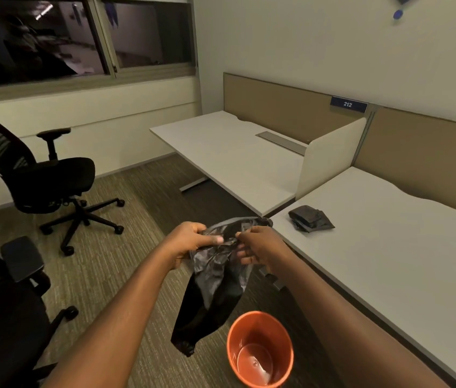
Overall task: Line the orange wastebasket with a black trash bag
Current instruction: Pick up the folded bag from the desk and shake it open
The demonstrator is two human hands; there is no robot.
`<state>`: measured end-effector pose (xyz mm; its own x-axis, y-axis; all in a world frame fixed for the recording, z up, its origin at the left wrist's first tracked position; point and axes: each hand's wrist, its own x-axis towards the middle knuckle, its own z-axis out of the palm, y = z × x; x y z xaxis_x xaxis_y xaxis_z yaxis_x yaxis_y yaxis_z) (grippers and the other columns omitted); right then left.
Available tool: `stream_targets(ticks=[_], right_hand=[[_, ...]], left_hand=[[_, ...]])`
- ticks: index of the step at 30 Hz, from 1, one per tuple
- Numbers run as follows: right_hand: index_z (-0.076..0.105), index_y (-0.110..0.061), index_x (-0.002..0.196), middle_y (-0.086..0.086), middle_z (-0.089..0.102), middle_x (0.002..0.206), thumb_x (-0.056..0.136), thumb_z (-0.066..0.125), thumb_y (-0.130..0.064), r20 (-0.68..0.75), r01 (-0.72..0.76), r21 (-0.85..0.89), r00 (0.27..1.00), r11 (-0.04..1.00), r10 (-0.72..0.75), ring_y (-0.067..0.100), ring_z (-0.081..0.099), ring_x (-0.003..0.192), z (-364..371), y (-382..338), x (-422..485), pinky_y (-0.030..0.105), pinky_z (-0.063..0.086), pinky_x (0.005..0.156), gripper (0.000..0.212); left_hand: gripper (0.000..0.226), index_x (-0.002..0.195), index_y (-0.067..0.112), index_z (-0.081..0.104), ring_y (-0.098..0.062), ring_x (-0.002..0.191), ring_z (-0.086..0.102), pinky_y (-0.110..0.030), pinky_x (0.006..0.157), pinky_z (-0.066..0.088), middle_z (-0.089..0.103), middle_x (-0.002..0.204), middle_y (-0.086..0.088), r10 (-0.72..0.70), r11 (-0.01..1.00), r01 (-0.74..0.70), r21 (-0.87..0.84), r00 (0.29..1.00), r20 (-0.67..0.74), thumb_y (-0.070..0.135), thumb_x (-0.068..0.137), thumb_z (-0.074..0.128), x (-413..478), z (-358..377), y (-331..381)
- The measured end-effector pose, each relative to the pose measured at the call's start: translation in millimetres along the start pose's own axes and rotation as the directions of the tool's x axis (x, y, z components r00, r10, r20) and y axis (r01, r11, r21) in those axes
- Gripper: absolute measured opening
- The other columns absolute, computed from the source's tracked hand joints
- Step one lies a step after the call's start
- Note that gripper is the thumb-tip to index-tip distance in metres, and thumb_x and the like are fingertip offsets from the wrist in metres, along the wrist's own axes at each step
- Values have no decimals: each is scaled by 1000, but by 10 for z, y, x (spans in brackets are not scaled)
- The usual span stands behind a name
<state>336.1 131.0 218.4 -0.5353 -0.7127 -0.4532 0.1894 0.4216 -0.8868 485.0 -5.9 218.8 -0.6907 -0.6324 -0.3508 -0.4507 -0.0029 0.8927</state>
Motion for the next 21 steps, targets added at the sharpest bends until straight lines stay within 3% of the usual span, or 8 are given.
stream_targets(ticks=[2,4,9,11,14,17,19,21], right_hand=[[65,-8,97,12,72,84,100,61,-21,-91,43,-60,995,997,-48,20,70,68,-92,121,52,28,60,59,13],[65,-9,93,14,75,86,99,62,-21,-172,85,-128,979,988,-107,22,75,71,-204,231,96,31,62,63,14],[66,-14,88,7,75,77,98,64,-22,-314,154,-174,927,973,-203,16,74,63,-369,401,138,39,66,70,13],[65,-17,90,5,75,76,98,63,-21,-342,185,-177,909,967,-237,16,75,63,-356,390,134,39,66,70,8],[63,-19,98,10,73,89,97,64,-15,-271,240,-90,928,967,-256,17,74,67,-281,305,111,39,66,71,4],[64,-19,100,12,71,101,96,64,-11,-159,278,-58,946,959,-284,20,72,77,-192,206,88,36,64,70,9],[65,-18,100,12,72,102,97,61,-11,-64,300,-60,951,952,-304,20,73,80,-132,145,69,30,62,67,9],[67,-18,94,9,73,93,98,57,-11,21,326,-103,945,940,-325,19,71,79,-90,94,43,27,59,65,13]], left_hand=[[27,75,15,57,-19,57,73,-36,58,61,73,69,-5,-15,971,63,231,979,-205,24,83,82,83,-156,-135],[20,86,7,64,-22,58,75,-38,58,64,74,74,-10,-24,867,194,459,936,-350,24,89,74,108,-338,-223],[23,110,16,68,-20,86,65,-36,80,59,60,88,-3,-36,317,533,785,833,-552,30,95,60,12,-536,-500],[27,114,18,68,-21,89,64,-37,81,57,62,96,-5,-56,205,554,807,829,-556,32,94,57,18,-471,-552],[48,133,18,56,-30,114,60,-43,92,53,59,128,-12,18,318,476,820,861,-508,35,89,63,121,-365,-451],[103,157,23,22,-37,138,45,-48,110,41,38,155,-18,251,478,239,845,885,-392,47,76,81,219,-167,-276],[128,160,32,-9,-40,153,19,-52,123,16,9,169,-19,391,453,35,891,891,-233,50,73,84,268,2,-169],[135,156,37,-26,-38,157,-11,-52,120,-10,-19,170,-14,487,319,-127,939,872,-48,34,75,83,311,155,-90]])
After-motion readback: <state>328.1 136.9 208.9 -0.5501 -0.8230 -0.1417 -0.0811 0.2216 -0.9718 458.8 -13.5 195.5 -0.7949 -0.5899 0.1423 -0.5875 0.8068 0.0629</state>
